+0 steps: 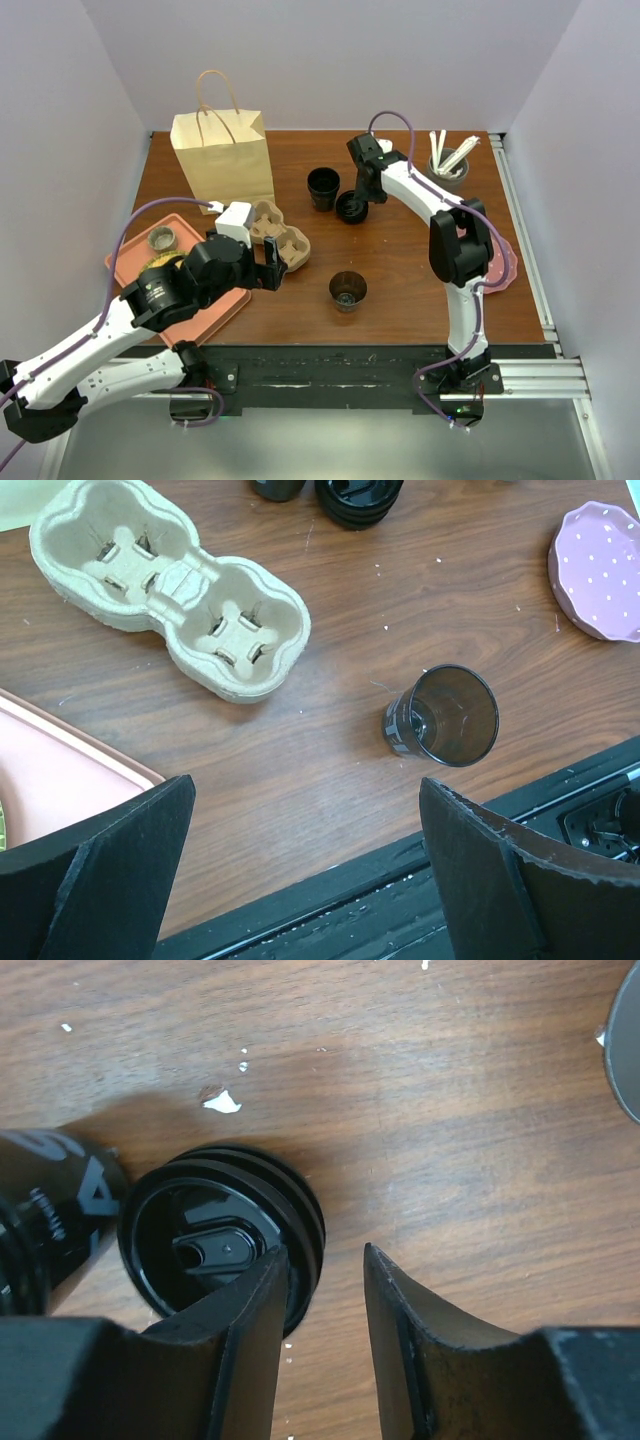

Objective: Pack the takeout coffee

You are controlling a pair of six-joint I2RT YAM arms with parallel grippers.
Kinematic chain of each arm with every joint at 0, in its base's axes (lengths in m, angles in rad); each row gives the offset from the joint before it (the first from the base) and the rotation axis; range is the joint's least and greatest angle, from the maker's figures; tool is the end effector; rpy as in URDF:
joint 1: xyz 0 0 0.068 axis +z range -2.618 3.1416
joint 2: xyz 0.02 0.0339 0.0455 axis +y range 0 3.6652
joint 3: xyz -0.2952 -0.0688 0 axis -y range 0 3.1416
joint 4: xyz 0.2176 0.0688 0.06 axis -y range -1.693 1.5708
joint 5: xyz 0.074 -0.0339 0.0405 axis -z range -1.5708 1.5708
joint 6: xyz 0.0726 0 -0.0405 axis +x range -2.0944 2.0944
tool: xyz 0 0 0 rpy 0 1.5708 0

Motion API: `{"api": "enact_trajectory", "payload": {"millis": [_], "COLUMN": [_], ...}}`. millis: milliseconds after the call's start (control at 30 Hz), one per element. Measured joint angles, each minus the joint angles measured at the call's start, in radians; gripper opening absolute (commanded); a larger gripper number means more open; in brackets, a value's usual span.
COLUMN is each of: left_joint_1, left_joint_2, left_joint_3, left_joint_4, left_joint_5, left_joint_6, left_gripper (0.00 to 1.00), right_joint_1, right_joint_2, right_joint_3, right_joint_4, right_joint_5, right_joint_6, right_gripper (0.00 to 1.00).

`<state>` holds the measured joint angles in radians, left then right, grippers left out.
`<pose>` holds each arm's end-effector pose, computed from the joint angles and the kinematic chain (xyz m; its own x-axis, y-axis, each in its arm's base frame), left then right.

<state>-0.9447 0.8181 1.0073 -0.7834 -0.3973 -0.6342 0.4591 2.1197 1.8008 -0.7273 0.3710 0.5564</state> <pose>0.1033 -0.0949 0.3499 -0.5957 -0.1087 -0.7958 0.2562 0.9134 -0.3165 0.4334 0.1849 0.2315 -0.7910 0.1580 -0.5910 0.1973 0.9803 -0.0019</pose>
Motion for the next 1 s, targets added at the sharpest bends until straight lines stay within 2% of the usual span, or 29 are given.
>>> {"api": "enact_trajectory", "payload": {"millis": [267,533,1000], "left_joint_1": [0.000,0.000,0.000], "left_joint_2": [0.000,0.000,0.001], "left_joint_3": [0.000,0.000,0.000], "left_joint_4": [0.000,0.004,0.015], "left_joint_5": [-0.001,-0.002,-0.007], "left_joint_6": [0.000,0.002,0.023], "left_gripper": [1.00,1.00,0.99], "right_joint_1": [-0.002,-0.004,-0.008], "right_joint_2": [0.023,0.023,0.020], "right_joint_3": [0.007,0.013,0.034], "right_joint_4": [-0.005,-0.005,-0.024], "right_joint_5": [-0.024,-0.036,-0.048], "right_joint_6": [-0.009,-0.017,-0.050], "right_gripper": [0.31,0.15,0.10]}}
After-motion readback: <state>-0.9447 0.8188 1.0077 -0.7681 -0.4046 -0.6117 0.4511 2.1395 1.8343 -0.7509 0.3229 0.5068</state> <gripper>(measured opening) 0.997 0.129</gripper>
